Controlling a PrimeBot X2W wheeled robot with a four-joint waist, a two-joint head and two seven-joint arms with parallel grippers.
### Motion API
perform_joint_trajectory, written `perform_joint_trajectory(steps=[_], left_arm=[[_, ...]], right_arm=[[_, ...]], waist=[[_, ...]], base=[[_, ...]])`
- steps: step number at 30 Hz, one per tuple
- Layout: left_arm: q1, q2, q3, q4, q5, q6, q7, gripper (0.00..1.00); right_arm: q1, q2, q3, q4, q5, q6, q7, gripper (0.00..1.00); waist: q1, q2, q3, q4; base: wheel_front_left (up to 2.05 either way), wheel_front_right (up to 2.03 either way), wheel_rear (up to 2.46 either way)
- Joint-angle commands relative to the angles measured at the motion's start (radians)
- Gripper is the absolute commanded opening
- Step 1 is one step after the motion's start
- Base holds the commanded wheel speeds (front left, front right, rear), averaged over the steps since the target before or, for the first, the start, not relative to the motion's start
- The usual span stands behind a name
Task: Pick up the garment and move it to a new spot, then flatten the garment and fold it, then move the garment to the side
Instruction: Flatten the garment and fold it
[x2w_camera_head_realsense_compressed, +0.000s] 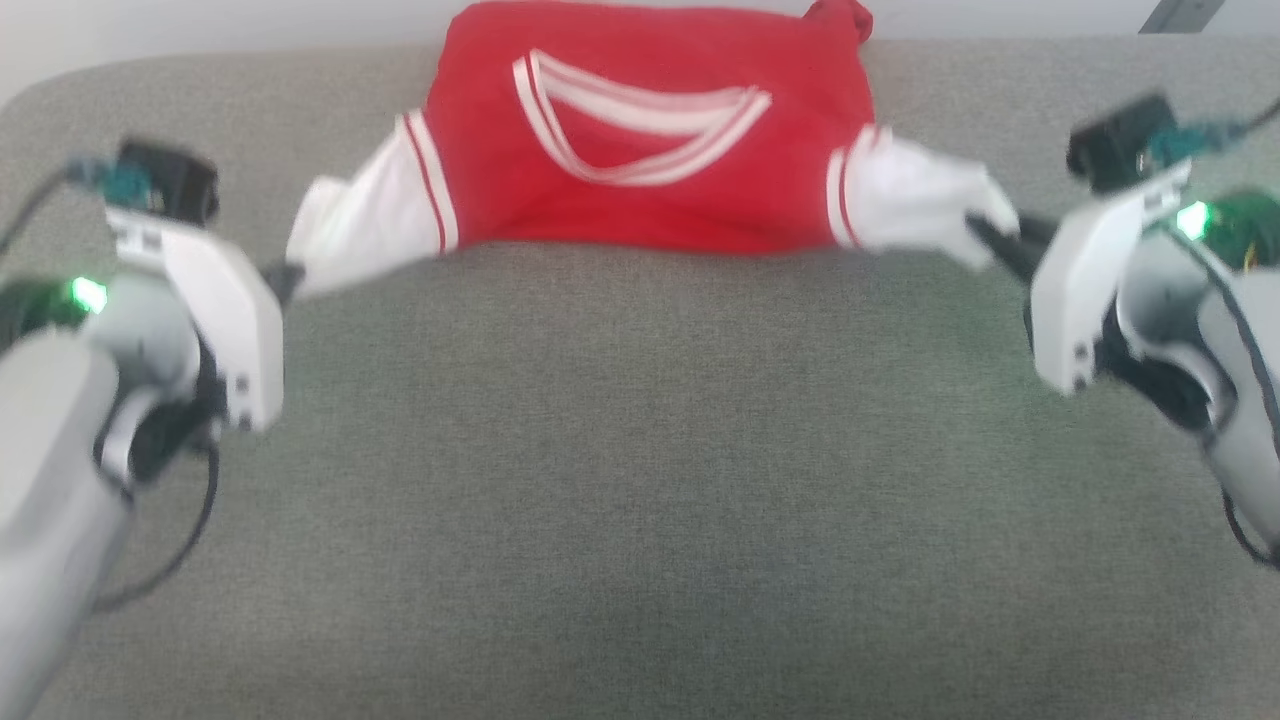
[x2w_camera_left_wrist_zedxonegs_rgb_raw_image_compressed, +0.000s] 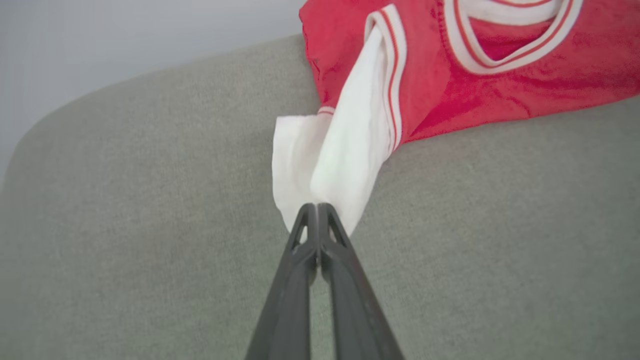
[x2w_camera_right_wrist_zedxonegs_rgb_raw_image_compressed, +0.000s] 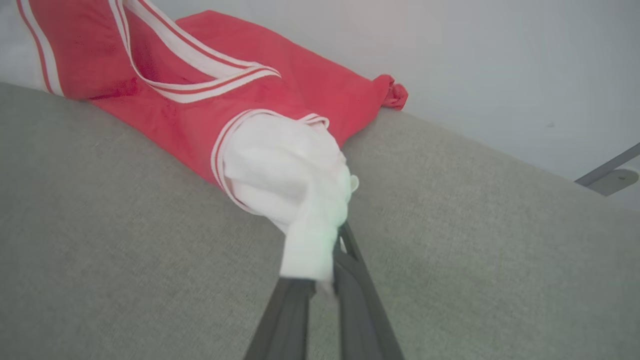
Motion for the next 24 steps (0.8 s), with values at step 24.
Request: perform_joint_trajectory(steps=[24], left_arm=[[0.811, 0.329, 0.123, -0.722, -0.201, 0.481, 0.051, 0.00]], right_arm=[[0.699, -0.176, -0.330, -0.474, 0.051, 0.000, 0.388, 0.00]], waist=[[0.0000, -0.0001, 0.004, -0.031]], base=[[0.00, 0.00, 0.00]])
